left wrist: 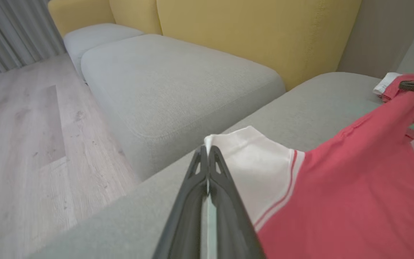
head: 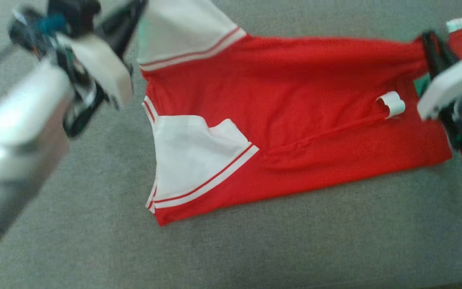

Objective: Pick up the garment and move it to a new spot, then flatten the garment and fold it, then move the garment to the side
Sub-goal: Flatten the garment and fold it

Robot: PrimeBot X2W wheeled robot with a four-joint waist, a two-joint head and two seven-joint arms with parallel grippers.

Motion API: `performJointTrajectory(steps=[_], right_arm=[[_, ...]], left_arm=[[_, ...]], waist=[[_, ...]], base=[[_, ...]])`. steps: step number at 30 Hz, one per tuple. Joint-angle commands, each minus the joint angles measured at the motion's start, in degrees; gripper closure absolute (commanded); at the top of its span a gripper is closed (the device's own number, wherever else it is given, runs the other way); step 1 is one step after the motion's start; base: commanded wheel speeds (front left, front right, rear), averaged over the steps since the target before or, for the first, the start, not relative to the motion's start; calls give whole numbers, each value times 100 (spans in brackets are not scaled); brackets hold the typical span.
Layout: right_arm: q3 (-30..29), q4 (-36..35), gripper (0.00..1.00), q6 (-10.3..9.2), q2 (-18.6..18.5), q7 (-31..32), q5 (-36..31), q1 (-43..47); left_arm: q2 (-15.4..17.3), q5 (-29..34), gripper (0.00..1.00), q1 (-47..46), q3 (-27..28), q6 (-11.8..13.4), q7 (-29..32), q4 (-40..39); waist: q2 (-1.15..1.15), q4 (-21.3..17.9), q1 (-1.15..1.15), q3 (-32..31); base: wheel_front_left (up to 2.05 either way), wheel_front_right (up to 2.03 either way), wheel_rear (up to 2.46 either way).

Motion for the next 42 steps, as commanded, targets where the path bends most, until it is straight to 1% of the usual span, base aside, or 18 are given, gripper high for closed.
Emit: performJointTrajectory(steps=[1, 5, 9, 17, 22, 25, 26, 27, 28, 29, 30, 31, 35, 36, 38, 40, 41, 42], right_arm=[[54, -168, 100, 37, -122, -71, 47, 105], [36, -360, 100, 37, -334, -164, 164, 645], [-98, -515, 100, 37, -474, -257, 254, 1133], [-421, -674, 100, 37, -512, -261, 205, 1793], [-630, -677, 100, 37, -481, -191, -2, 2085], [-796, -642, 100, 37, -404, -189, -104, 2208], [-855, -622, 96, 37, -362, -188, -132, 2239], [-901, -607, 74, 37, -315, -190, -160, 2275], [-972, -591, 26, 37, -266, -207, -167, 2313], [-1068, -573, 0, 37, -222, -249, -176, 2353], [-1163, -563, 0, 37, -183, -309, -194, 2404], [-1259, -560, 0, 37, -138, -368, -198, 2477], [-1628, -691, 0, 37, 66, -547, -116, 2897], [-1791, -826, 0, 37, 172, -592, -36, 3137], [-1959, -982, 0, 37, 276, -587, 80, 3362], [-2147, -1121, 0, 37, 340, -564, 175, 3542], [-2147, -1121, 0, 37, 340, -564, 175, 3542], [-2229, -1171, 0, 37, 350, -535, 185, 3603]], left_arm=[[286, -48, 100, -120, 195, 74, -40, -136], [607, -207, 100, 553, 148, 308, -56, -802], [954, -324, 100, 1227, 55, 616, -45, -1578], [1625, -490, 100, 2374, -213, 1301, 119, -3129], [1701, -509, 100, 2833, -402, 1673, 187, -3730], [1618, -476, 100, 2994, -465, 1766, 73, -3742], [1557, -487, 100, 3047, -458, 1798, -3, -3697], [1493, -483, 100, 3097, -472, 1821, -60, -3634], [1430, -474, 100, 3150, -486, 1860, -116, -3552], [1359, -454, 73, 3203, -486, 1922, -199, -3469], [1274, -442, 45, 3270, -479, 1990, -307, -3391], [1174, -420, 0, 3350, -454, 2074, -473, -3322], [686, -382, 0, 3838, -255, 2529, -1144, -3037], [412, -325, 0, 4141, -29, 2773, -1287, -2946], [135, -88, 0, 4434, 290, 3011, -1325, -2939], [-155, 371, 0, 4784, 763, 3208, -1330, -3059], [-155, 371, 0, 4784, 763, 3208, -1330, -3059], [-281, 645, 0, 4971, 975, 3293, -1331, -3118]], waist=[[0, 84, 0, -137], [0, 189, 0, -396], [0, 269, 0, -627], [0, 345, 0, -876], [0, 405, 0, -875], [0, 429, 0, -834], [0, 432, 0, -823], [0, 434, 0, -820], [0, 437, 0, -821], [0, 439, 0, -826], [0, 440, 0, -838], [0, 438, 0, -861], [0, 428, 0, -977], [0, 439, 0, -1053], [0, 482, 0, -1133], [0, 557, 0, -1209], [0, 557, 0, -1209], [0, 600, 0, -1240]], base=[[0, 0, 0], [0, 0, 0], [0, 0, 0], [0, 0, 0], [0, 0, 0], [0, 0, 0], [0, 0, 0], [0, 0, 0], [0, 0, 0], [0, 0, 0], [0, 0, 0], [0, 0, 0], [0, 0, 0], [0, 0, 0], [0, 0, 0], [0, 0, 0], [0, 0, 0], [0, 0, 0]])
